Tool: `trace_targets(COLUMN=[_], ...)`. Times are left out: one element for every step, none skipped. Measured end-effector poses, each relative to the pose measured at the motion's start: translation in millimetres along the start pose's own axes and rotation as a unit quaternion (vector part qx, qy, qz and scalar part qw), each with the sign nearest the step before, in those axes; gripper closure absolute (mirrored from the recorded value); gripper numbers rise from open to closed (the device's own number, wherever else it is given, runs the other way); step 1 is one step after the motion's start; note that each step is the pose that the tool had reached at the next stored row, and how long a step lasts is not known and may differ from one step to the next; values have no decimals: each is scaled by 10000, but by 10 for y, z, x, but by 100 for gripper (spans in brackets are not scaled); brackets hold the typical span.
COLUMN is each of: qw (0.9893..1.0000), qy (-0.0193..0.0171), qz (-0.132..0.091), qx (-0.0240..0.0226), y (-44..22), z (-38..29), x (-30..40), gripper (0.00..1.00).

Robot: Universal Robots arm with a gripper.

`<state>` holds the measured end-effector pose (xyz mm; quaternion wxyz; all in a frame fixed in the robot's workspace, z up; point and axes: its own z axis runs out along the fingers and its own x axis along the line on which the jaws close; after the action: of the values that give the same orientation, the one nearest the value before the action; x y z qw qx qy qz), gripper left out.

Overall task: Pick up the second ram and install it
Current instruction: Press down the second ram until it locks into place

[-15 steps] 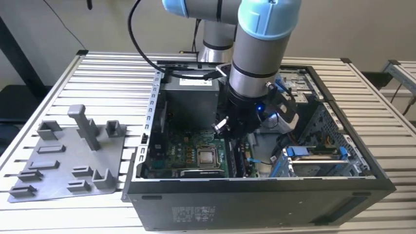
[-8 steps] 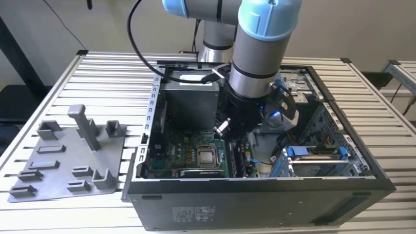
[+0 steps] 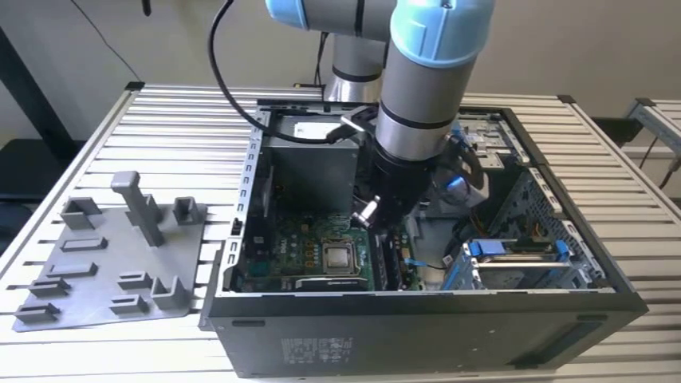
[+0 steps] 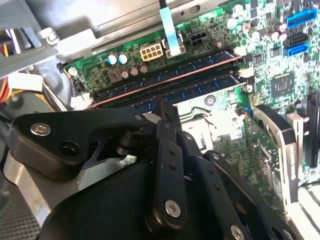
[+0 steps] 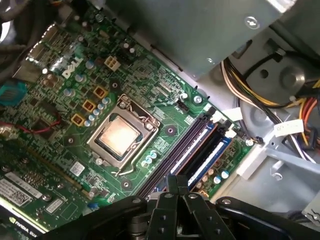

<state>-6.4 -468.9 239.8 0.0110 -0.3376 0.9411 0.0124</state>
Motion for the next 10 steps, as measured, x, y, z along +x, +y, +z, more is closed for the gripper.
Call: trace_targets(qw=[10000,9998,9996,9994,9990,9986,9981,9975,9968,9960], qy=[1,3,4,5,7,8,10,10,10,12], qz=[-87,-183,-267,-356,-443,-529,-621,-713,-801,-890], qx=[-3,-5,-8,-10,-12,-15,-17,-21,-25,-27], y=[0,0,0,0,0,0,0,0,0,0], z=[1,1,1,2,2,3,4,8,12,15], x=[0,0,0,0,0,0,1,1,1,1], gripper=[89,89,89,89,89,89,89,89,89,89])
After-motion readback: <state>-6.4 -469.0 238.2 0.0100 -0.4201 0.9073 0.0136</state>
